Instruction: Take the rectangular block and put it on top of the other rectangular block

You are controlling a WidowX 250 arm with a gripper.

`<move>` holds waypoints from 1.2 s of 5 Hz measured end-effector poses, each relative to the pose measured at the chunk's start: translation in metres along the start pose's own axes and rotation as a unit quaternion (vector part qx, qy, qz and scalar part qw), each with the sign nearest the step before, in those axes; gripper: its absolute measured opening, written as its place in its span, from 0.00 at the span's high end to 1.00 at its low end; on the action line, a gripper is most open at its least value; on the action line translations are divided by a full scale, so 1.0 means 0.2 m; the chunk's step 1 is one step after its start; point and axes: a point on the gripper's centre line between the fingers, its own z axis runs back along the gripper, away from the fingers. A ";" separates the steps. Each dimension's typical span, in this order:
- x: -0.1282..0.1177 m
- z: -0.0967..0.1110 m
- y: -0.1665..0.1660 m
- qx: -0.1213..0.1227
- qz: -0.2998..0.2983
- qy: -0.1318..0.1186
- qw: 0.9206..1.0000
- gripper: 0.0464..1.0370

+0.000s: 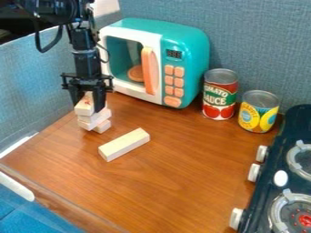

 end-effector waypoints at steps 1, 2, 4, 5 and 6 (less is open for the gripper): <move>0.00 0.00 0.00 0.001 -0.002 -0.001 1.000 0.44; -0.01 -0.01 0.00 0.000 -0.003 0.002 1.000 0.44; -0.14 0.30 -0.20 0.056 -0.137 -0.106 0.983 0.44; -0.17 0.31 -0.21 0.066 -0.159 -0.104 0.980 0.44; -0.15 0.26 -0.23 0.048 -0.191 -0.081 0.977 0.44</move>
